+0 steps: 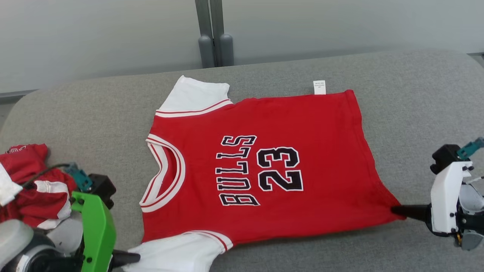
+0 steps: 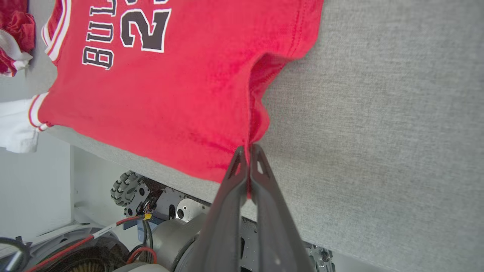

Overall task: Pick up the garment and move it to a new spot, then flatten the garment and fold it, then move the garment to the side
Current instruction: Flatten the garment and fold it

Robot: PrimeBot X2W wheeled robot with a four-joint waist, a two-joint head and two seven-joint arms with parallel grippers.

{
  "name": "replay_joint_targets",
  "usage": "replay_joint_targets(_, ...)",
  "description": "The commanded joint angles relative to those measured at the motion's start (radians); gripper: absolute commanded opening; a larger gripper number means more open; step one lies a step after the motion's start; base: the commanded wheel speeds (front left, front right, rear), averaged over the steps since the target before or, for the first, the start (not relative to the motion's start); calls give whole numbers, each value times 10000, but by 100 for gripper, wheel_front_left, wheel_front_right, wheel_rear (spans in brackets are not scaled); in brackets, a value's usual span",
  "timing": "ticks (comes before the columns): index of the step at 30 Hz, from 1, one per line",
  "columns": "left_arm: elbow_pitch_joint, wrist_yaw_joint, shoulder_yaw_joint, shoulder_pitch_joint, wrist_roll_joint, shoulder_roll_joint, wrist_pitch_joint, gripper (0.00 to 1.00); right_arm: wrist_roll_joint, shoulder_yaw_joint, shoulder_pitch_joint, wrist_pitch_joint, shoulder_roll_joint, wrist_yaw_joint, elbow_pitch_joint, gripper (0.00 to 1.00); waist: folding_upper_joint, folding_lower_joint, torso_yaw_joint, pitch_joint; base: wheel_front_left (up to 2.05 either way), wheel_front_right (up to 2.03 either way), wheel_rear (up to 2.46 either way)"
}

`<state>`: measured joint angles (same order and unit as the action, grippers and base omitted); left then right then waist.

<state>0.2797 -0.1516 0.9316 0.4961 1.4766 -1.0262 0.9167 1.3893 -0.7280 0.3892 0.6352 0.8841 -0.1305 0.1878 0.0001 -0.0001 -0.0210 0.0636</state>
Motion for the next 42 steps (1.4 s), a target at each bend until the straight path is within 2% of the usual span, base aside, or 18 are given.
replay_joint_targets(1,-184,-55,-81,360,55,171,234,0,-94,102,266,133,-136,-5,19,0,-1,1,-133,273,0,0,0)
replay_joint_targets(10,-2057,-197,-201,2436,-118,1235,1663,0,-353,603,1714,1035,-1132,-5,970,0,-1,1,-534,1220,0,0,0)
replay_joint_targets(18,-3633,-180,-436,3549,-230,2004,1842,0,-643,973,2782,1258,-2041,-5,1989,0,-1,1,-737,1880,0,0,0)
replay_joint_targets(19,-3864,-131,-450,3660,-267,2118,1831,0,-705,986,2904,1280,-2148,-5,2126,11,-1,1,-748,1946,0,0,0)
replay_joint_targets(21,-4260,-55,-476,3806,-307,2327,1707,0,-798,998,3048,1334,-2321,-5,2308,22,-1,1,-752,2016,0,0,0)
replay_joint_targets(22,-4425,13,-496,3867,-331,2429,1623,20,-846,1003,3105,1350,-2383,-5,2377,38,-1,1,-752,2036,0,0,0)
replay_joint_targets(23,-4647,78,-541,3926,-357,2547,1480,74,-888,1023,3178,1323,-2451,-5,2444,72,-1,1,-750,2049,0,0,0)
replay_joint_targets(24,-4824,131,-576,3947,-368,2639,1363,100,-933,1046,3212,1264,-2490,-5,2508,100,-1,1,-747,2044,0,0,0)
replay_joint_targets(28,-5455,525,-740,4036,-543,2970,711,100,-1015,1213,3235,994,-2612,-5,2745,100,-1,1,-693,1839,0,0,0)
replay_joint_targets(32,-5785,1147,-907,3987,-737,3133,-48,100,-1068,1573,2998,244,-2589,-5,2677,100,-1,1,-564,1453,0,0,0)
replay_joint_targets(37,-5790,1804,-1281,3748,-1525,3179,-2077,100,-1260,2264,2404,-1726,-2563,-5,2022,100,-1,1,-345,957,0,0,0)
replay_joint_targets(39,-5670,1913,-1497,3491,-1777,3251,-3111,100,-1516,2422,2029,-2665,-2534,-5,1630,100,-1,1,-260,766,0,0,0)
replay_joint_targets(42,-5433,1850,-1798,3083,-2283,3207,-4561,100,-1959,2729,1428,-4179,-2523,-5,1152,100,-1,1,-139,512,0,0,0)
